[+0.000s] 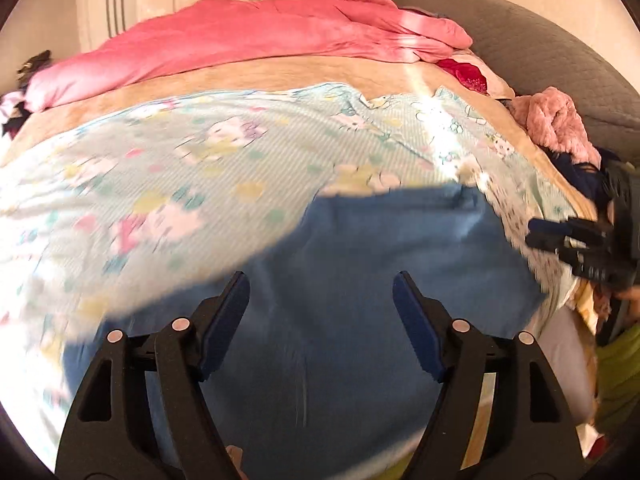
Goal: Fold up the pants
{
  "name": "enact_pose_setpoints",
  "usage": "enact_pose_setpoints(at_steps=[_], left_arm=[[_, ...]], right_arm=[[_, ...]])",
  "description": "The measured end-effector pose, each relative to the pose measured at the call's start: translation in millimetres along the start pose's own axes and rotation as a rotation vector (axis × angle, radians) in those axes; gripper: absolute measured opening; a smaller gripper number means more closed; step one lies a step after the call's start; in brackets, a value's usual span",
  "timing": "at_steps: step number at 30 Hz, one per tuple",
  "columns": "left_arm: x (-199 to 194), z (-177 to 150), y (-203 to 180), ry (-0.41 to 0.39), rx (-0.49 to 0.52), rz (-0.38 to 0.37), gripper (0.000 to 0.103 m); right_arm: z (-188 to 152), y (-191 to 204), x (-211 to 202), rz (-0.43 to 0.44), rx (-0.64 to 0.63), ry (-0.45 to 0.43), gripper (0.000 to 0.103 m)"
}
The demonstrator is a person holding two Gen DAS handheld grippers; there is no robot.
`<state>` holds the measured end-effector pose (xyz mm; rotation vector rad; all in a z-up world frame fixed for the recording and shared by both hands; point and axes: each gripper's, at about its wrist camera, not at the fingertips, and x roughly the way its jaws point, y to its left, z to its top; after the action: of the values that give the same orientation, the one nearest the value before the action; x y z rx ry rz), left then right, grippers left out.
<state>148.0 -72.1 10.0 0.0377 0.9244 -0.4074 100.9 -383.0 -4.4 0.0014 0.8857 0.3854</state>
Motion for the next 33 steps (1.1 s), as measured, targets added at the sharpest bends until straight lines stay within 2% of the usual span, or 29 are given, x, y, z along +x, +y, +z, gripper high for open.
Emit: enact_pose_setpoints(at_steps=[3,6,9,12,13,14,15,18,19,22,24,26,29,31,33], left_arm=[[40,31,2,0.057,-0.008,0.000,0.061],[78,44,6,0.119,-0.014,-0.003,0.059],[115,45,12,0.198,-0.059,-0.041,0.060],[129,41,12,0.212,-0.094,-0.040,0.058],[129,40,9,0.197,-0.098,-0.041,0.038],[127,40,8,0.187,-0.103,-0.065,0.004],[124,41,7,0.177,-0.116,-0.097,0.001],[99,47,7,0.043,-0.113,-0.114,0.001],[99,45,12,0.027,-0.121,-0.125,0.001],[127,30,24,0.139,-0.190,-0.117,0.002],[127,25,24,0.116,-0.191,-0.124,0.002],[123,26,20,0.106,-0.171,-0.119,0.002],[122,27,17,0.111,-0.146,-0.104,0.003],[122,28,17,0.111,-0.148,-0.103,0.003],[121,29,17,0.109,-0.153,-0.106,0.003]], right_arm=[[9,-10,8,-0.028,-0.011,-0.007,0.039],[12,-26,21,-0.053,0.007,0.015,0.039],[5,-38,31,-0.073,0.026,0.050,0.039],[-9,-46,43,-0.087,0.045,0.090,0.039],[-15,-48,46,-0.084,0.050,0.094,0.039],[-18,-48,47,-0.084,0.050,0.090,0.039],[-20,-47,47,-0.086,0.051,0.083,0.039],[-26,-46,47,-0.094,0.051,0.063,0.039],[-27,-46,48,-0.094,0.053,0.062,0.039],[-22,-45,49,-0.094,0.035,0.089,0.042],[-13,-47,45,-0.060,0.047,0.093,0.045],[0,-53,34,-0.038,0.083,0.040,0.045],[23,-71,31,-0.052,0.123,-0.024,0.045],[37,-85,44,-0.061,0.150,-0.006,0.045],[46,-95,60,-0.036,0.167,0.031,0.045]])
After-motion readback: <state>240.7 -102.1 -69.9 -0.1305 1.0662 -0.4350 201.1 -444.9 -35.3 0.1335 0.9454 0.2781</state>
